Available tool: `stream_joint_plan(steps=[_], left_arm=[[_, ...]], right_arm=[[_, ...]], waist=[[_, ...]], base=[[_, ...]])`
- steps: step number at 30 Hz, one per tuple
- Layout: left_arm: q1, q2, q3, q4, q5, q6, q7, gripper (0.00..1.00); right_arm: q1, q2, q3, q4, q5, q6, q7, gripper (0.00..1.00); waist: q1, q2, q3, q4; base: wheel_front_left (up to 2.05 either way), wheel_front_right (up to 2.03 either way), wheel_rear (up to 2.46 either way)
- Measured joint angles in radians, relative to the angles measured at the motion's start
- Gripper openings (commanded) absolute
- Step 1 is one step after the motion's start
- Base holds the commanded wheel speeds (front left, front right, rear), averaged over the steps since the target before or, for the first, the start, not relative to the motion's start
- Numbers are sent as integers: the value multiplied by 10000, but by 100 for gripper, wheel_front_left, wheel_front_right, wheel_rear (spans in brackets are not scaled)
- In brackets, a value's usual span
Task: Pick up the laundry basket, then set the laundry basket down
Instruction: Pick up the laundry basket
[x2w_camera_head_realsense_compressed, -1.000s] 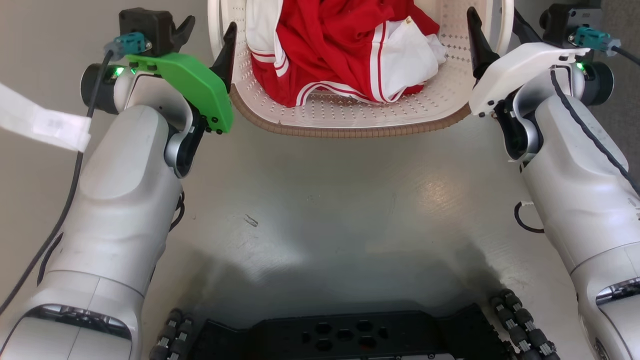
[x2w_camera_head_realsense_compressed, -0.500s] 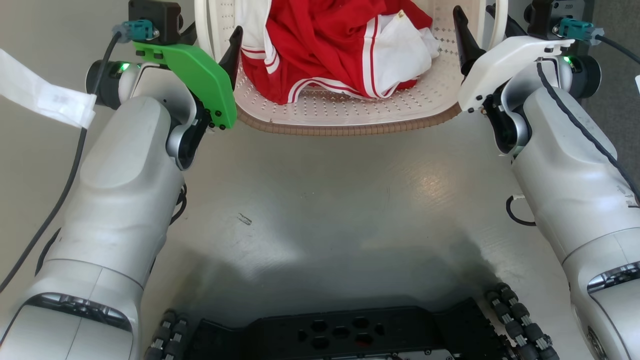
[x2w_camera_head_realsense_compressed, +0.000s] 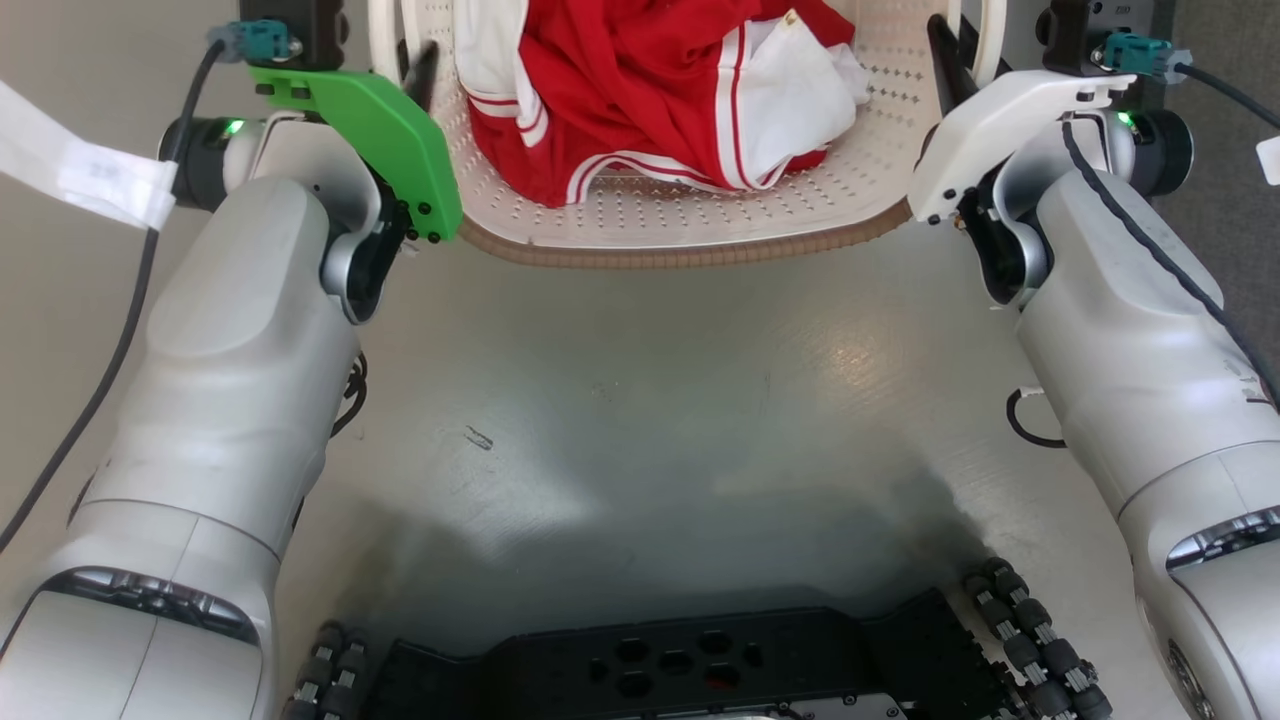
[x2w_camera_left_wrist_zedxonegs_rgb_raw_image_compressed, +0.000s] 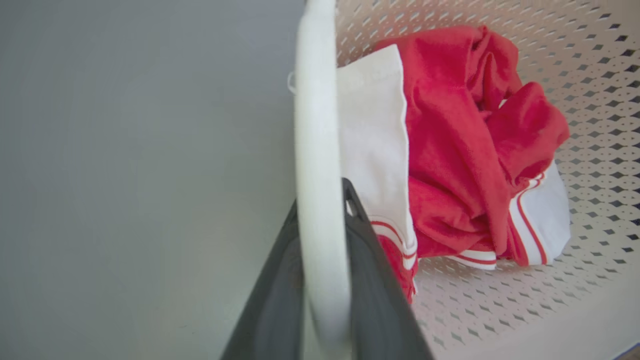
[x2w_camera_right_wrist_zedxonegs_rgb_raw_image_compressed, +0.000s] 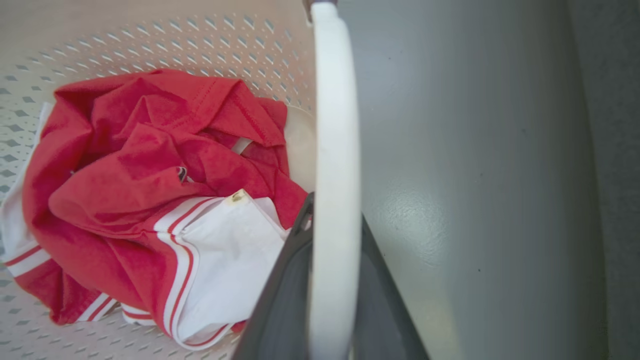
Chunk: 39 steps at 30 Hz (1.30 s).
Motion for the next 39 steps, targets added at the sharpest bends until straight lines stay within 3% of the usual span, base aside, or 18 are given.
stream_joint_plan(steps=[20,39], left_arm=[[-75,0,-587,393,-673,27,-330,0],[1120,-88,-1127,980,-1425,23,-529,0]], right_arm=[[-167,134,88,863,104,232,-384,0],[546,337,318,1941,533,771,-313,0]], waist=[[0,0,-517,81],[0,0,-2590,147]], base=[[0,0,0],[0,0,0]])
